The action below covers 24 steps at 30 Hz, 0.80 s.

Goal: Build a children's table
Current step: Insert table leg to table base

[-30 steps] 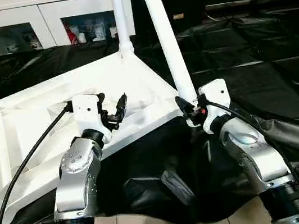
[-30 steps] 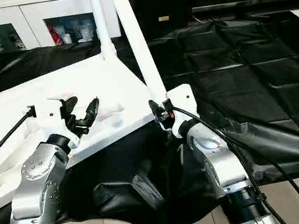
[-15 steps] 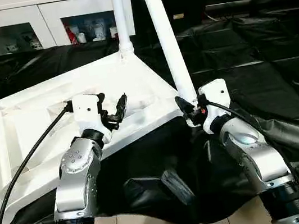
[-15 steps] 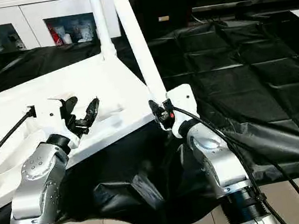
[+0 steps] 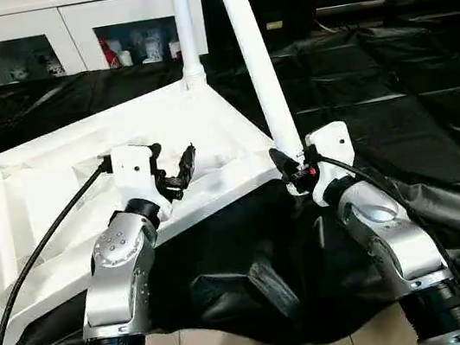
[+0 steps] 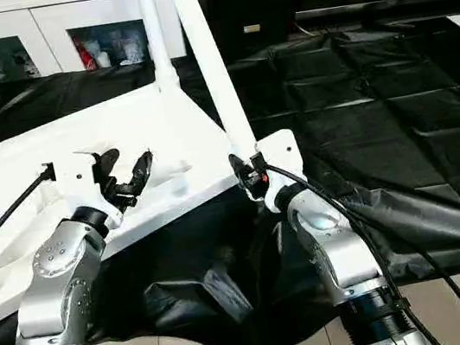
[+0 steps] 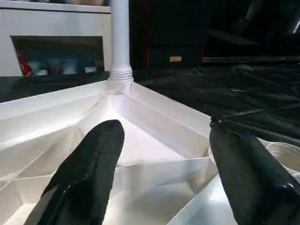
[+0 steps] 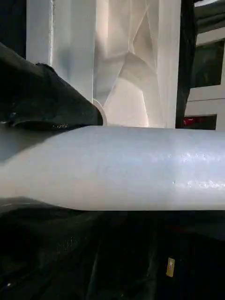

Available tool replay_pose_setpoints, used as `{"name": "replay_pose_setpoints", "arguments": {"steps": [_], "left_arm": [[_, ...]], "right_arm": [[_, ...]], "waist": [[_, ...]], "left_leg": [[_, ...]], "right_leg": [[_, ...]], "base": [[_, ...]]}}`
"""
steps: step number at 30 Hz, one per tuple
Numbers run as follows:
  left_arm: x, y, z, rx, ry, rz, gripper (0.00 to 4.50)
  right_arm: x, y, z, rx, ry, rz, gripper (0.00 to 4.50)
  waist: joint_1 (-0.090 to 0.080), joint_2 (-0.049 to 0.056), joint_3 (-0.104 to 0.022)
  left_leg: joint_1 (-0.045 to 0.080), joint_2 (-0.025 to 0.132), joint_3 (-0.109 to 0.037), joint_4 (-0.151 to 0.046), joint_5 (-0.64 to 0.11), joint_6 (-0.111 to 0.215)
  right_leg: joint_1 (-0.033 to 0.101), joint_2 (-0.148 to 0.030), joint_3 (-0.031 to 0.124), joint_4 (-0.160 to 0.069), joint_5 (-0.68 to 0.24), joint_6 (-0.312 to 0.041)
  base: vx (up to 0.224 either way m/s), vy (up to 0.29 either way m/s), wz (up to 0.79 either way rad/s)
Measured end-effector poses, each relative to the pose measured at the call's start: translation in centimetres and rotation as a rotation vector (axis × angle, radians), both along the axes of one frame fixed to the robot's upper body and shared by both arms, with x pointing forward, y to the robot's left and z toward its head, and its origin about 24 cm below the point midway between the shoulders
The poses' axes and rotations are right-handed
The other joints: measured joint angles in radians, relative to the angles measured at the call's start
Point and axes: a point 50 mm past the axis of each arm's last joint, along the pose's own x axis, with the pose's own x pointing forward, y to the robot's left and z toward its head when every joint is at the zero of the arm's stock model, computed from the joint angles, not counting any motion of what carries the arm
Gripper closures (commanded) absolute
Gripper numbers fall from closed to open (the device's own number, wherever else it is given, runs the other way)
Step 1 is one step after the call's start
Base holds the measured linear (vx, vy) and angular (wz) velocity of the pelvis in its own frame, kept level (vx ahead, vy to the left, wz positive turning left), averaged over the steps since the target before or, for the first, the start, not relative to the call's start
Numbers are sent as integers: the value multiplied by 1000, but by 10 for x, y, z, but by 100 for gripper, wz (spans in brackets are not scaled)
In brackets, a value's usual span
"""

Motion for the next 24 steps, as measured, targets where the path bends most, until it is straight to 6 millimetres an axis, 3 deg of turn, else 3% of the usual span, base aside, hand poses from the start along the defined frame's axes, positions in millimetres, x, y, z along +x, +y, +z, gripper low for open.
{"name": "replay_pose_setpoints", "arguments": {"steps": [24], "left_arm": [[0, 0, 0, 0, 0, 0, 114]], "right_arm": [[0, 0, 0, 0, 0, 0, 263]], "waist": [[0, 0, 0]], "left_leg": [[0, 0, 0, 0, 0, 0]], "right_leg": [[0, 0, 0, 0, 0, 0]], "base": [[0, 0, 0]]}}
